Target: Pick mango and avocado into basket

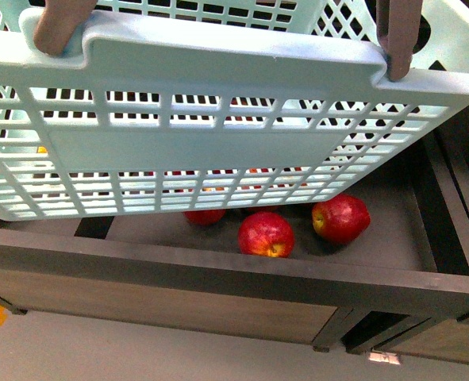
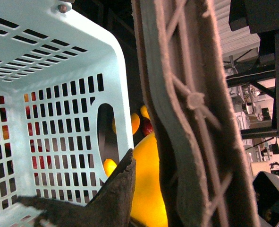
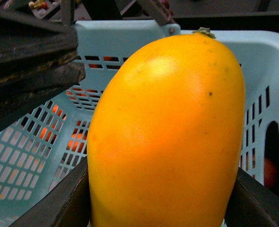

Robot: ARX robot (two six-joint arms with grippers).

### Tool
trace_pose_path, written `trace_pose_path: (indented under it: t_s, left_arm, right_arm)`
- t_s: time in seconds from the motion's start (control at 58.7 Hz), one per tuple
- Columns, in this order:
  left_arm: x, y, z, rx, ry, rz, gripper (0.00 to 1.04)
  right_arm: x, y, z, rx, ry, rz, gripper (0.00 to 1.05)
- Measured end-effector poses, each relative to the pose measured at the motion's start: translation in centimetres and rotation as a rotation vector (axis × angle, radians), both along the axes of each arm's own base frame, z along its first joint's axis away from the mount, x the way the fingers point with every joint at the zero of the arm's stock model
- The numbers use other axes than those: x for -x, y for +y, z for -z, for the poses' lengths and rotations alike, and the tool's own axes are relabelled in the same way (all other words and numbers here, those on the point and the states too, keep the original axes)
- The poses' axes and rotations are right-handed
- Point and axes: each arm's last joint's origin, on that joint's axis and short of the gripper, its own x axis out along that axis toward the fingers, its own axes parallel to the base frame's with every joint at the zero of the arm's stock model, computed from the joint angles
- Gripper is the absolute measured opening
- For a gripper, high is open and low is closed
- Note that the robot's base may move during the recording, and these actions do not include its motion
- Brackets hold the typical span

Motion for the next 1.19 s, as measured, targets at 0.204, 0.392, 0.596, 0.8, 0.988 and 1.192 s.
trace_pose_path:
  t_s: [0.204, 0.392, 0.596, 0.8, 0.988, 1.192]
  left_arm:
    - [0.0, 0.0, 0.0, -0.001, -0.001, 0.001, 0.27]
    - [0.0, 0.0, 0.0, -0.005, -0.005, 0.007, 0.27]
    - [-0.1, 0.0, 0.2, -0.011, -0.003, -0.001, 0.27]
    - [-0.1, 0.0, 0.2, -0.011, -0.003, 0.001, 0.27]
    - [0.0, -0.2, 0.2, -0.005, 0.002, 0.014, 0.27]
    - [-0.1, 0.0, 0.2, -0.014, -0.005, 0.0, 0.27]
  right_arm:
    - [0.9, 1.0, 1.4, 0.038, 0.049, -0.004, 0.75]
    - [1.0, 0.8, 1.5, 0.018, 0.067, 0.024, 0.96]
    - [0.8, -1.6, -0.1, -0.049, 0.04, 0.18, 0.96]
    - [0.4, -4.7, -0.7, -0.034, -0.017, 0.417, 0.96]
    - [2.3, -5.8, 0.9, 0.101, -0.294, 0.569, 0.73]
    - [6.4, -8.1, 3.8, 0.18, -0.343, 0.581, 0.34]
